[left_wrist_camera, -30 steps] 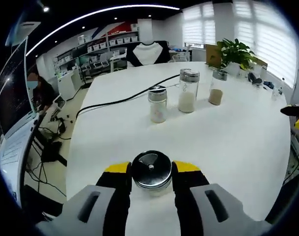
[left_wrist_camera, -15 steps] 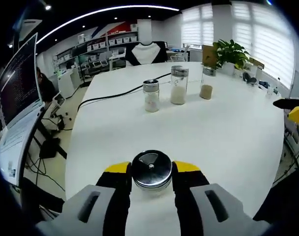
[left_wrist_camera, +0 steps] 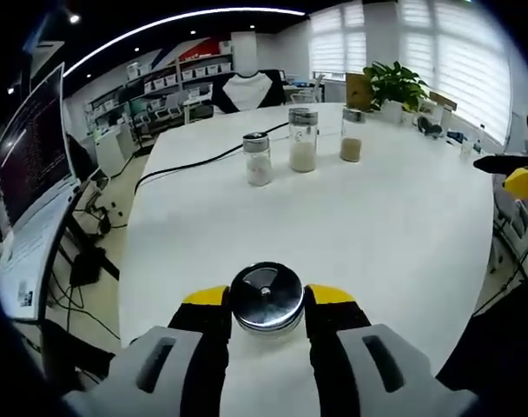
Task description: Rotate the seasoning bottle until the label or dispensing opening points toward the visible target arrow and the bottle remains upright within the marked orientation range
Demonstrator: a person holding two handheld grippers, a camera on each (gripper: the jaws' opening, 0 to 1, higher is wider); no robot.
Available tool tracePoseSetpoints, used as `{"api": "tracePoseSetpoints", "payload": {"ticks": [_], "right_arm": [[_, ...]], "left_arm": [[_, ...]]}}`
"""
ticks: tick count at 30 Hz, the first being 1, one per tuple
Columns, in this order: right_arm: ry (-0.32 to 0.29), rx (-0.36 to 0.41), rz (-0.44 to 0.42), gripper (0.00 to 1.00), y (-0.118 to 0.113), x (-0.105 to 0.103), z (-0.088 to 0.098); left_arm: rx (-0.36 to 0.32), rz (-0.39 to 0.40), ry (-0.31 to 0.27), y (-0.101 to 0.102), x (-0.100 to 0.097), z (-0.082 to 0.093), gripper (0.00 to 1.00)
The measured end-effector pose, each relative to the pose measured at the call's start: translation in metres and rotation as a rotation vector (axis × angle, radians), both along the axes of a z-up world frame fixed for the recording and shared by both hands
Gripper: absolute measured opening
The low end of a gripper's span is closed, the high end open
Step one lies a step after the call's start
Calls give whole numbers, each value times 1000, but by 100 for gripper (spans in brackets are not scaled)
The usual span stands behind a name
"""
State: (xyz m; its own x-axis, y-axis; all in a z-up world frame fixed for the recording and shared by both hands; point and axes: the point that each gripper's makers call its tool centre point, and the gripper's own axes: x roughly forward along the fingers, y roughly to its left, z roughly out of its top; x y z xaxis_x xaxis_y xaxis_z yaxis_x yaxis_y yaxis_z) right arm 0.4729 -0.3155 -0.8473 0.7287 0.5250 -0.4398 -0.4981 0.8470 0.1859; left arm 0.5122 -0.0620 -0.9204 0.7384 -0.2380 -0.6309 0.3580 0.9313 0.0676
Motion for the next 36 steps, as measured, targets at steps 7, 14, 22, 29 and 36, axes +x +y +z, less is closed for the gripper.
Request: {"api": "tracePoseSetpoints", "payload": {"ticks": [7,14,22,29,36], "right_arm": [[5,-7,7,65,-3,-4,-1],[5,-10,10,65,-8,-5,-1],[2,-5,24,65,-8,-8,-2],[16,3,31,64,-9,-13,-6],[25,0,45,64,-10,-14,-9]], "left_arm": [[-5,-3,12,0,-6,-5,36],[-14,-2,11,-1,-7,-6,36],[-17,-33,12,-2,-12,-8,35],[-16,-110,4,-6,-18,-10,35],[-1,-263,33,-13,-25,-12,35]]}}
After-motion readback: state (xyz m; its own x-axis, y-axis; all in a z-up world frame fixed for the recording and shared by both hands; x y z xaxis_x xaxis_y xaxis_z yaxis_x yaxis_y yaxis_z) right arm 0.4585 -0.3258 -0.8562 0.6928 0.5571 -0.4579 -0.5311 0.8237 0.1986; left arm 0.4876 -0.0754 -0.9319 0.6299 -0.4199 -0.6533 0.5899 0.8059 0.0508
